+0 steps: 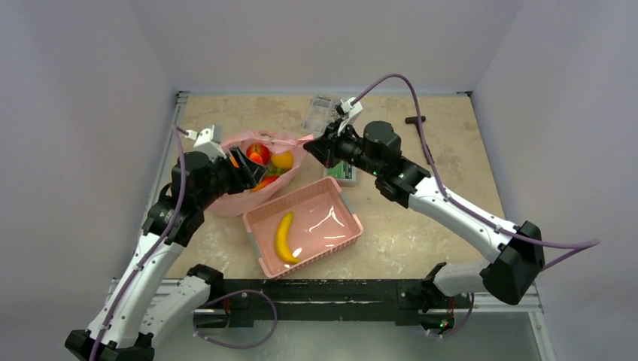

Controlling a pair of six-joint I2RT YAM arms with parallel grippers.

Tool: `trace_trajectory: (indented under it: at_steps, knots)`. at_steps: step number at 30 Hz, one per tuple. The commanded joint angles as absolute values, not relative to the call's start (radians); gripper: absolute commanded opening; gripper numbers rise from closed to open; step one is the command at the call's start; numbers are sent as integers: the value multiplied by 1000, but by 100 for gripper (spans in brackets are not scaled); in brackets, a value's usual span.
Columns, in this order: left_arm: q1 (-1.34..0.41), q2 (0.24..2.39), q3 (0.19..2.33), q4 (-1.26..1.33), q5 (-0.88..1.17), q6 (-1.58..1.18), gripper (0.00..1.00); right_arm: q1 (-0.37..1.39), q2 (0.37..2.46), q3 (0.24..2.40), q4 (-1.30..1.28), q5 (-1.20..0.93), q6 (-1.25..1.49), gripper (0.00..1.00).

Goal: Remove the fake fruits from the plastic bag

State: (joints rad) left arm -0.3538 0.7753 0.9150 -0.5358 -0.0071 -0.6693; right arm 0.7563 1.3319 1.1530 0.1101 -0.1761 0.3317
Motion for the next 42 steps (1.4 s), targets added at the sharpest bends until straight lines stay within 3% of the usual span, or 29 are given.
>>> trace_trajectory:
  at_steps: [1, 5, 8, 17, 23, 27, 29, 37, 41, 42]
  knots:
    - [-349, 801, 962, -450, 430, -577, 0, 752, 1285, 1164, 112, -199, 315, 0]
    - [-362, 842, 923, -478, 697, -513, 0, 752, 1283, 1164, 113, -208, 314, 0]
    - [-434, 832, 853, -445, 729, -500, 0, 753, 1281, 1160, 118, -221, 315, 0]
    - [-803, 950, 734, -347, 264, -541, 0, 753, 1242, 1112, 116, -213, 320, 0]
    - [-839, 1052, 645, -282, 94, -635, 0, 753, 1217, 1106, 91, -204, 317, 0]
    - [-841, 1147, 617, -228, 114, -637, 1, 753, 1216, 1103, 77, -189, 305, 0]
    - [-841, 1172, 595, -209, 107, -655, 9, 754, 1207, 1082, 81, -177, 309, 0]
    - [-843, 1096, 571, -260, 72, -670, 68, 754, 1190, 1022, 78, -172, 311, 0]
    - [-843, 1009, 599, -317, 58, -668, 77, 752, 1186, 1016, 61, -190, 307, 0]
    - [-842, 983, 608, -332, 55, -665, 84, 754, 1185, 1014, 56, -196, 306, 0]
